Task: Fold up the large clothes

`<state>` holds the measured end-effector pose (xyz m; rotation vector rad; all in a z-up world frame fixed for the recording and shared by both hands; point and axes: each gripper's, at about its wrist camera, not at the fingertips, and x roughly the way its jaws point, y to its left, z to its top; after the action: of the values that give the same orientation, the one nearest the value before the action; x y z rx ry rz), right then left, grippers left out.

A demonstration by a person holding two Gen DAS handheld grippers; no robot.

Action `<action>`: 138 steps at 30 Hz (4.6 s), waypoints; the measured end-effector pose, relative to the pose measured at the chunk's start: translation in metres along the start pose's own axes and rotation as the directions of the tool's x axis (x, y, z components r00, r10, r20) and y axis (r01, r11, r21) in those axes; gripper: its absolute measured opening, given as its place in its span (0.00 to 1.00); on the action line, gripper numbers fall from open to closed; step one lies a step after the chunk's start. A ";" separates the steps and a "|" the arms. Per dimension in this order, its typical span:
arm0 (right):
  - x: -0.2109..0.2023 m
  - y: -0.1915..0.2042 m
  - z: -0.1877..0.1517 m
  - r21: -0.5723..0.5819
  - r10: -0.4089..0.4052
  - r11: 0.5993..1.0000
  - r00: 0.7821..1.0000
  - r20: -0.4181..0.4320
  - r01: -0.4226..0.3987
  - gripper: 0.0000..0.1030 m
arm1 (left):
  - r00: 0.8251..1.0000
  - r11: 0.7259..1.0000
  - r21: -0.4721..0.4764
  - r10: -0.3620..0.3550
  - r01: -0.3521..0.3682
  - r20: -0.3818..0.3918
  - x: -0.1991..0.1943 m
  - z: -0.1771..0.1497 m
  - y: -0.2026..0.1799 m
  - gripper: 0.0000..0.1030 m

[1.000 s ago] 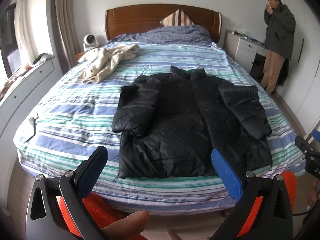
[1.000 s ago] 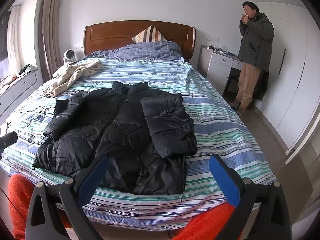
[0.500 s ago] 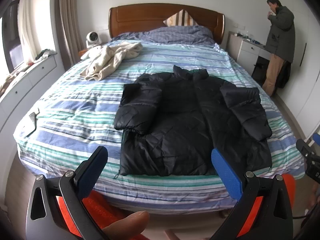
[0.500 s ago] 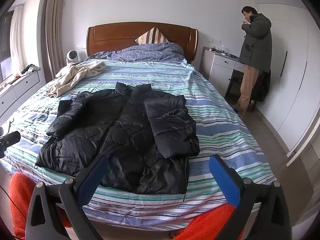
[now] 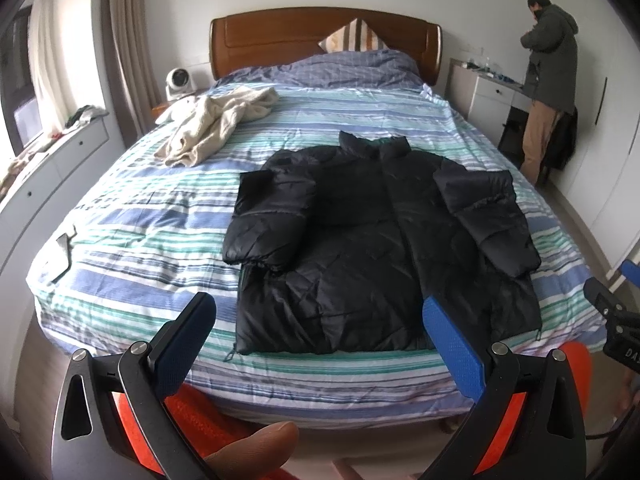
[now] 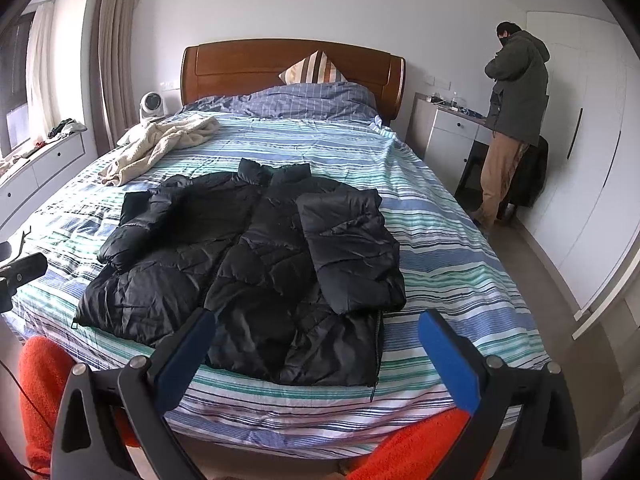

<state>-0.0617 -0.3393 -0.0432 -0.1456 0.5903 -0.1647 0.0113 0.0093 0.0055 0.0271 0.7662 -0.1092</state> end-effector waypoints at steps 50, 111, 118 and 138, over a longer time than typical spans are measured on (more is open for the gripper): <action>0.015 0.008 -0.006 -0.033 0.277 0.960 0.961 -0.030 -0.277 1.00 | 0.998 0.999 0.029 0.047 -0.046 -0.036 0.009 -0.013 0.003 1.00; 0.154 -0.375 -0.087 0.564 0.110 0.825 0.973 -0.201 0.023 0.53 | 0.978 0.995 -0.038 0.087 -0.096 -0.192 0.081 -0.029 0.054 1.00; 0.158 -0.189 -0.102 0.472 0.525 0.794 0.823 -0.217 -0.382 0.53 | 0.947 0.982 -0.176 -0.125 0.074 -0.296 0.175 -0.041 0.117 0.99; 0.158 -0.144 -0.095 0.333 0.447 0.879 0.836 -0.320 -0.342 0.16 | 0.922 0.986 -0.003 -0.157 0.166 -0.355 0.188 -0.068 0.069 0.31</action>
<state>-0.0020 -0.5191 -0.1806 0.2802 0.9769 0.1429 0.1062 0.0654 -0.1746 0.0094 1.1290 -0.2779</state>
